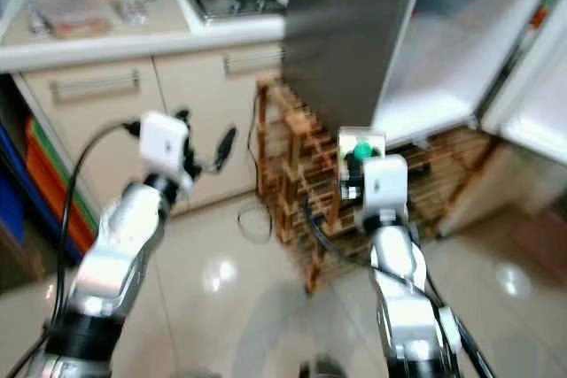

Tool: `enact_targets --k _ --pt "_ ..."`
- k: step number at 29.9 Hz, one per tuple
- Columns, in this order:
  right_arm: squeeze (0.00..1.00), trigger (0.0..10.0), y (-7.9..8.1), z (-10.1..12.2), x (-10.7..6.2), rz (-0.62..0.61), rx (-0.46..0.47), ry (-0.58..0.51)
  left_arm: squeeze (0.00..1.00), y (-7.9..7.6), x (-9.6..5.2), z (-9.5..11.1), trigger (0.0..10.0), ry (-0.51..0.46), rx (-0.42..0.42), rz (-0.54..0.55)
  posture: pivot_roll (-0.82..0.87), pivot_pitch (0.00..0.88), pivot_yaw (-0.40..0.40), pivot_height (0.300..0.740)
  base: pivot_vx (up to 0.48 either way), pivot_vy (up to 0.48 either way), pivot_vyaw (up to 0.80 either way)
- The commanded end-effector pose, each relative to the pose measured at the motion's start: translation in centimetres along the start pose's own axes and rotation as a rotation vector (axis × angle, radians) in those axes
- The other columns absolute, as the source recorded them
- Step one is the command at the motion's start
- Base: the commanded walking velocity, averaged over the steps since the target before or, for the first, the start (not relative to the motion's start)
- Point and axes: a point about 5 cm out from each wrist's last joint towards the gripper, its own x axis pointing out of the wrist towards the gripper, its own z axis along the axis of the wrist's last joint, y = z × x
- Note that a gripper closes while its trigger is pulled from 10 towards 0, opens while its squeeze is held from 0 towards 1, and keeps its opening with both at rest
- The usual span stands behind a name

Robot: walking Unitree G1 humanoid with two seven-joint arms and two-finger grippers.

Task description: Restocking fridge

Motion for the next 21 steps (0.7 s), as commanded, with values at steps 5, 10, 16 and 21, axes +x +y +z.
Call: enact_targets --k 5,10,16,21 --pt "0.0 0.0 -0.65 0.08 0.06 -0.017 -0.007 -0.007 0.0 -0.9 0.46 0.26 10.0 -0.01 -0.002 -0.04 0.03 0.002 -0.007 0.724 0.0 0.413 -0.61" --pt "0.0 0.0 -0.68 -0.07 -0.02 -0.02 0.003 -0.002 0.0 -0.93 0.46 0.23 10.0 -0.012 0.01 -0.054 0.03 0.005 -0.005 0.724 0.0 0.07 -0.61" --pt "0.0 0.0 -0.71 -0.17 0.02 -0.033 -0.004 -0.001 0.0 -1.46 0.29 0.43 10.0 -0.032 0.003 -0.108 0.03 0.007 -0.002 0.724 0.0 0.0 -0.56" --pt "0.0 0.0 -0.7 -0.11 0.11 -0.039 -0.029 -0.007 0.0 -1.37 0.32 0.52 10.0 -0.042 0.001 -0.106 0.03 0.009 -0.001 0.724 0.0 -0.096 -0.22"
